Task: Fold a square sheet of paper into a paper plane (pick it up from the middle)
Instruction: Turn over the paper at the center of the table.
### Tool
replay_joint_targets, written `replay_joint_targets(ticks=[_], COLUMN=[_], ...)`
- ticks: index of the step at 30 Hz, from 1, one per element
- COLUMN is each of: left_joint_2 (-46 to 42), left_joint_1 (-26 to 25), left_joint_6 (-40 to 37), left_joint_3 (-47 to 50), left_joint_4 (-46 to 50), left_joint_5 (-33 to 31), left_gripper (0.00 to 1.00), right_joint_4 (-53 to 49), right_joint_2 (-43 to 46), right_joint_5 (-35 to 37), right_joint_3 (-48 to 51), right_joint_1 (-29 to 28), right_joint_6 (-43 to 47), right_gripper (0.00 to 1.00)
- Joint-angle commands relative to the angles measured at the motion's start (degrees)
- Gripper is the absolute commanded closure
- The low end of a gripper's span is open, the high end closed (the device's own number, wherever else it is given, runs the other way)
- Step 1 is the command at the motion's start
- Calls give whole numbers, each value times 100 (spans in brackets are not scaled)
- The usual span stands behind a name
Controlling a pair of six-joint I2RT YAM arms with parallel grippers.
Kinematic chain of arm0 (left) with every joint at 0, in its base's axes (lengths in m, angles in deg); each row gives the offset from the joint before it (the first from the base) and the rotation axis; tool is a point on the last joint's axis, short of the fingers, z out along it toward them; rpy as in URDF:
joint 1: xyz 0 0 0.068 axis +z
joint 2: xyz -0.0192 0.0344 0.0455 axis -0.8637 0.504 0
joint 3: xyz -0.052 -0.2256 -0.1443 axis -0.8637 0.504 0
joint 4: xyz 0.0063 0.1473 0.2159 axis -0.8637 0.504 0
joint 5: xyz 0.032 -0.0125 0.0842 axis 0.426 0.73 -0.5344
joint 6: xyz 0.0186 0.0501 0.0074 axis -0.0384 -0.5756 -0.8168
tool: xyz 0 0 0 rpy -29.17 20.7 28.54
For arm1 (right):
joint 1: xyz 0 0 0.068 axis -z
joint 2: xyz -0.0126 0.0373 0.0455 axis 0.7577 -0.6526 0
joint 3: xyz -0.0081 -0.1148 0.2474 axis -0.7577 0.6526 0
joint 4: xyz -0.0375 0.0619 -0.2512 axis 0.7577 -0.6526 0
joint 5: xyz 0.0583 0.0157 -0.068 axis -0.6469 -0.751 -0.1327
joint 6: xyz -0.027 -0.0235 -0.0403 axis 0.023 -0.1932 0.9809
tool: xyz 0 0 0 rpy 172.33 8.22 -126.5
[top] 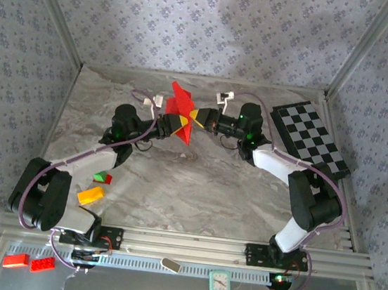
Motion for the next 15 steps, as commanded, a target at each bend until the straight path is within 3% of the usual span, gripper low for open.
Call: replay_joint_targets(ticks=[1,11,15], left_joint_2=[47,108,66], left_joint_1=[-47,-51,-38], left_joint_6=[37,49,-103], left_joint_3=[-115,-172,-150], left_joint_4=[-330,-476,-313], left_joint_5=[-46,-38,-156], left_gripper=[62,74,79], right_joint_4=[255,282,187], right_joint_2=[-18,19,100], right_joint_5=[-162,-204,-178], right_joint_3=[37,68,120], right_joint_1=[33,41,86], right_joint_6=[-100,-183,-113], right_gripper=[96,94,87])
